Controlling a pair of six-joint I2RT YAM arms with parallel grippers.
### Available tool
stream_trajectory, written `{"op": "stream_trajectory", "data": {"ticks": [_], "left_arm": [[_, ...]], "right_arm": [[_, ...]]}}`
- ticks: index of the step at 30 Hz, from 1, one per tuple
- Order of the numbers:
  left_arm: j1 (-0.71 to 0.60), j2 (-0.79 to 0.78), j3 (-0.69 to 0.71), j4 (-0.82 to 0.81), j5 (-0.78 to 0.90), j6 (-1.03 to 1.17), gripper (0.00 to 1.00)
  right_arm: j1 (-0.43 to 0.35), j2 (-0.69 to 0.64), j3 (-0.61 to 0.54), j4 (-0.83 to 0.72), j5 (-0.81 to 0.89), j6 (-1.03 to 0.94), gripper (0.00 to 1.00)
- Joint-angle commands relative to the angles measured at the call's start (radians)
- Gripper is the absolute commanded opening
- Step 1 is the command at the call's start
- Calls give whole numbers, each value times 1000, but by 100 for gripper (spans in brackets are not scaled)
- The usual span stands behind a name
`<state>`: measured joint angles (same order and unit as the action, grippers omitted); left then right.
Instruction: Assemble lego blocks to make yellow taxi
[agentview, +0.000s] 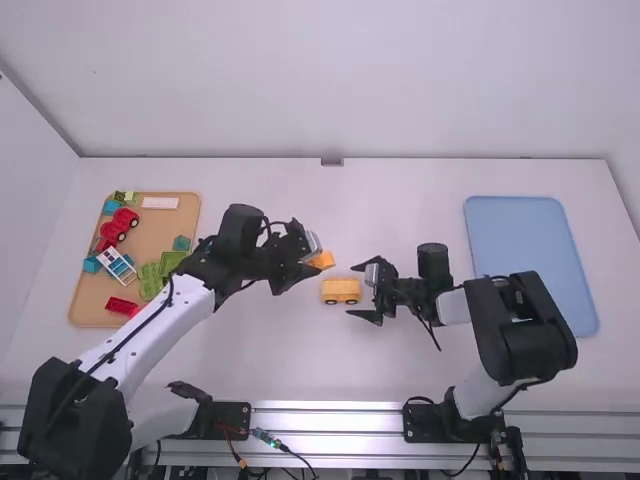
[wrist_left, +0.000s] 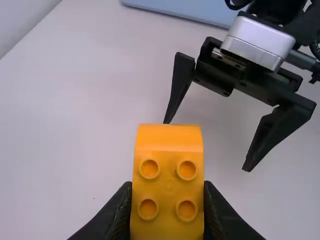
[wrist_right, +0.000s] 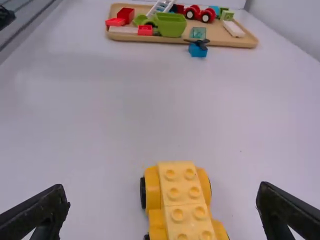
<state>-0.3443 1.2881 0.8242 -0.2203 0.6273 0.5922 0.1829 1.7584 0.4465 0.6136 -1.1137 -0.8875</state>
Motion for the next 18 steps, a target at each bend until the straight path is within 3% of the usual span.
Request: {"op": "stream_trajectory", "data": {"ticks": [1,18], "left_arm": [[1,37,0,-5,69,56,2],[1,89,0,-17,90,83,2]], "right_arm": [[2,52,5,10,22,-21,99],[2,421,238,8,-90,-19,99]]}}
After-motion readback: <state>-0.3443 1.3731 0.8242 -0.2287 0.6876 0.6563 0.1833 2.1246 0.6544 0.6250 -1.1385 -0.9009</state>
